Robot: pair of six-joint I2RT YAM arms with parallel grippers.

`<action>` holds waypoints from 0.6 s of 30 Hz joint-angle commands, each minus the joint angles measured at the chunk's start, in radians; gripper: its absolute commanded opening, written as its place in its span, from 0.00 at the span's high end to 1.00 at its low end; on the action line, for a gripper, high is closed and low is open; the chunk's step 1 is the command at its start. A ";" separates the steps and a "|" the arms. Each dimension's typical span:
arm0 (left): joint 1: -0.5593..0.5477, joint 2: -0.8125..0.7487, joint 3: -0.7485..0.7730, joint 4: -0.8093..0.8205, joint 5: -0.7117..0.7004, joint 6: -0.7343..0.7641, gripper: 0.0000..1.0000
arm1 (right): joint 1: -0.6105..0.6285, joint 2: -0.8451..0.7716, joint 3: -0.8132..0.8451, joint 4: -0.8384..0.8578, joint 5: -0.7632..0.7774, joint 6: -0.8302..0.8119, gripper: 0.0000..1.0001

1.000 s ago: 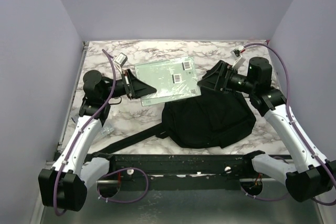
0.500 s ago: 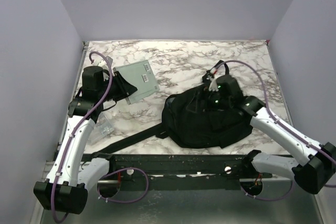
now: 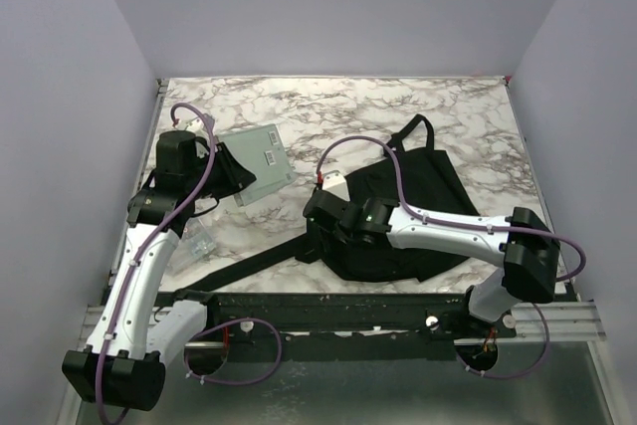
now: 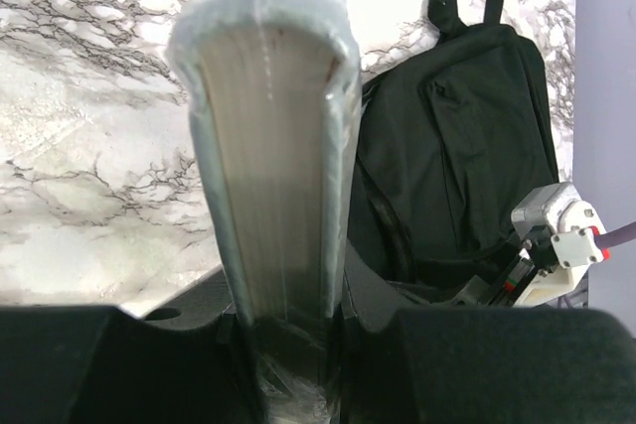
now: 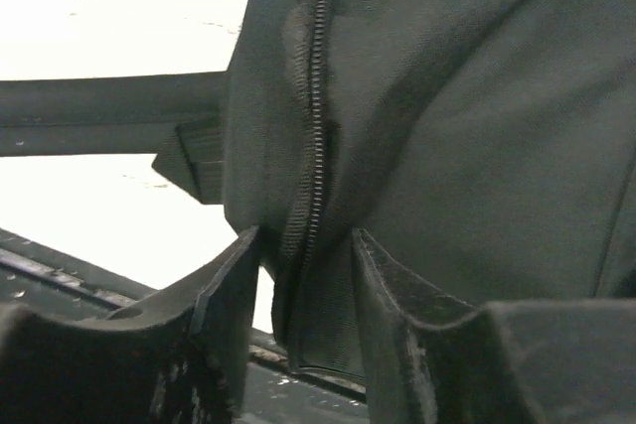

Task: Pack the student bag
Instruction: Place the book in the student bag.

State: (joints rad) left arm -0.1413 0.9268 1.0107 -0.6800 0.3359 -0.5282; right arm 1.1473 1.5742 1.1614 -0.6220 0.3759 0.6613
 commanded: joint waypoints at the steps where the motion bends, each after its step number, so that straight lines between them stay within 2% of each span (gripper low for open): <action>1: -0.004 -0.046 0.005 0.088 0.013 0.028 1.00 | 0.015 0.018 0.041 -0.099 0.176 0.023 0.60; 3: -0.006 -0.048 -0.001 0.087 0.015 0.031 1.00 | 0.014 -0.008 0.032 -0.097 0.186 0.021 0.65; 5: -0.009 -0.048 -0.006 0.086 0.021 0.035 1.00 | 0.014 -0.036 0.019 -0.077 0.172 -0.001 0.76; 7: -0.013 -0.051 -0.010 0.085 0.031 0.036 1.00 | 0.013 -0.051 0.018 -0.073 0.166 -0.012 0.97; 8: -0.014 -0.053 -0.011 0.083 0.038 0.034 1.00 | 0.011 -0.055 0.020 -0.075 0.164 -0.022 0.99; 14: -0.031 -0.075 -0.011 0.074 0.142 -0.007 1.00 | -0.063 -0.115 0.029 -0.104 0.172 -0.051 0.99; 16: -0.043 -0.089 -0.012 0.073 0.181 -0.033 1.00 | -0.120 -0.166 0.019 -0.092 0.158 -0.083 0.99; 18: -0.061 -0.104 -0.015 0.069 0.200 -0.058 1.00 | -0.207 -0.232 -0.012 -0.036 0.077 -0.130 1.00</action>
State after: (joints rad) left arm -0.1692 0.8883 0.9821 -0.6914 0.4038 -0.5304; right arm 1.0672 1.4742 1.1748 -0.7074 0.4858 0.6098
